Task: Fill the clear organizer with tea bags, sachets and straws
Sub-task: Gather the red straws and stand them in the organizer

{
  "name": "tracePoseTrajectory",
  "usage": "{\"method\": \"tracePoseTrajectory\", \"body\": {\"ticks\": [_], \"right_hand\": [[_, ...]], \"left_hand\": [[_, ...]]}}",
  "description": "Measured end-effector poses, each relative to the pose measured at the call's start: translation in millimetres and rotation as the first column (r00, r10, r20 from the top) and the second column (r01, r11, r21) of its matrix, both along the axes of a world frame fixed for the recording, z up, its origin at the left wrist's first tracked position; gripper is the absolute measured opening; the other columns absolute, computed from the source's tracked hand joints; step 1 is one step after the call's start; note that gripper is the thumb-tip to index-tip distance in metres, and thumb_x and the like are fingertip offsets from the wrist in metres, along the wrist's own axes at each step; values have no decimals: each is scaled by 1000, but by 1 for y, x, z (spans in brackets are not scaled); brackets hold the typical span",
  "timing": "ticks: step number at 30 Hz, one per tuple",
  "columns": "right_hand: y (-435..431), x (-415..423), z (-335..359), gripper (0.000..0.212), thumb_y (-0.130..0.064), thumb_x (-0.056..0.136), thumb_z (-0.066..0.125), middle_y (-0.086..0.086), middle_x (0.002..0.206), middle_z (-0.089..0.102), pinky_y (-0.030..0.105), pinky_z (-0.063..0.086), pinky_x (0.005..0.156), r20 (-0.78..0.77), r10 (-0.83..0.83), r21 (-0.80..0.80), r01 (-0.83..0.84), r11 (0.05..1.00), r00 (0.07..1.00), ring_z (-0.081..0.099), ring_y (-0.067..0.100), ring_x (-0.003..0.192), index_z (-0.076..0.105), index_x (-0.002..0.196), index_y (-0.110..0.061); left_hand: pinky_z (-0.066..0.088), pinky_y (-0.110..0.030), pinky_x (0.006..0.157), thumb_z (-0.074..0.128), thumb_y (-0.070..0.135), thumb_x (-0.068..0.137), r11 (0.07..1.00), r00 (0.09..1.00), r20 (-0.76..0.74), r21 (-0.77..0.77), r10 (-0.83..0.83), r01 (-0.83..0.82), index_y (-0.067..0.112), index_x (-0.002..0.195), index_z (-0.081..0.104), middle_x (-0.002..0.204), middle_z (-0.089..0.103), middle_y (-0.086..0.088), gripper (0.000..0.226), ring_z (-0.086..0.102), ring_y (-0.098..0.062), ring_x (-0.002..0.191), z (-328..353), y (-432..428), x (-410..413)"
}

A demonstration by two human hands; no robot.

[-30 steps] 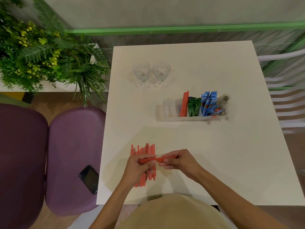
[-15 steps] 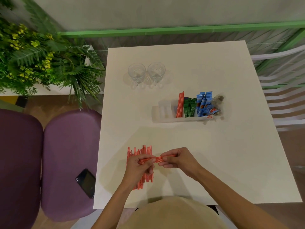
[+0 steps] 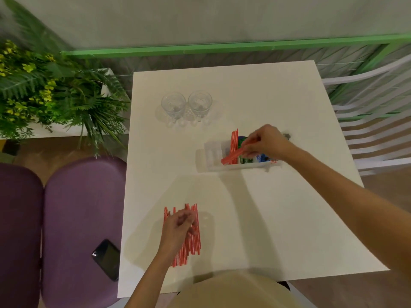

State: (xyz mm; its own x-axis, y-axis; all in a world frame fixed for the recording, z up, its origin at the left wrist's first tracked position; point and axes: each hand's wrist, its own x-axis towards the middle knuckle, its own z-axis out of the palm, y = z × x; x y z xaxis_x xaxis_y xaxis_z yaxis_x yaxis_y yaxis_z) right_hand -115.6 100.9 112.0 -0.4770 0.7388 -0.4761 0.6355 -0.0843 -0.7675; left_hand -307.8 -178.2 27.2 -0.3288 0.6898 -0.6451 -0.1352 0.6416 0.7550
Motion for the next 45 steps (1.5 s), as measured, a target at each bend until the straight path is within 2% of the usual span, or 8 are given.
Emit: {"method": "tracePoseTrajectory", "body": {"ticks": [8,13,18,22,27,36,41,45], "right_hand": [[36,-61,-9,7,5,84,65,19,74,72,33,61,67,412,354,66,-415,908,840,73,24,66,71,88,5],[29,-85,-23,14,7,74,73,5,62,65,12,46,45,600,475,-38,-569,821,644,54,7,50,72,87,4],[29,-87,-29,15,-4,83,69,12,89,72,16,46,47,648,475,-12,-616,788,595,49,8,57,67,97,1],[34,-82,-29,17,-11,87,59,18,87,73,36,54,71,662,434,77,-630,772,612,51,10,54,63,99,0],[34,-74,-21,25,-17,87,61,15,108,59,38,53,67,675,394,144,-635,759,623,60,25,69,59,109,-5],[26,-66,-6,45,-22,92,55,13,103,54,37,49,71,652,297,263,-576,774,698,59,31,90,44,133,-8],[0,-59,-4,36,-22,90,54,11,95,63,35,50,71,498,203,442,-448,777,843,60,29,88,52,125,-17],[-55,-53,-19,17,-23,91,58,6,86,70,32,52,75,351,375,281,-478,832,858,64,23,77,66,103,-15]], "left_hand": [[51,-24,54,59,11,94,993,991,-86,-53,-106,101,18,94,71,75,73,-3,14,64,-15,59,-4,-8,-3],[50,-18,55,60,10,93,985,979,-131,-83,-159,149,20,93,71,76,72,-3,15,64,-10,58,-8,-16,-7],[55,-23,62,61,13,93,983,969,-177,-95,-171,156,23,92,71,73,72,1,14,65,-12,58,-12,-23,-10],[53,-19,59,61,15,93,976,933,-289,-112,-213,188,24,87,70,72,71,1,14,66,-11,56,-14,-26,-12],[57,-28,68,63,22,92,946,846,-423,-163,-324,281,25,81,65,71,67,9,12,65,-9,64,-20,-29,-16],[54,-25,66,69,27,87,952,749,-589,-217,-304,216,24,86,60,75,63,10,10,61,-8,70,-23,-35,-28],[47,-25,63,70,49,80,906,657,-629,-354,-415,233,25,110,52,100,55,9,43,58,-9,79,-27,-41,-32],[46,-25,61,70,57,75,862,584,-641,-440,-498,252,24,127,44,121,46,4,67,61,-14,84,-29,-45,-25]]}}
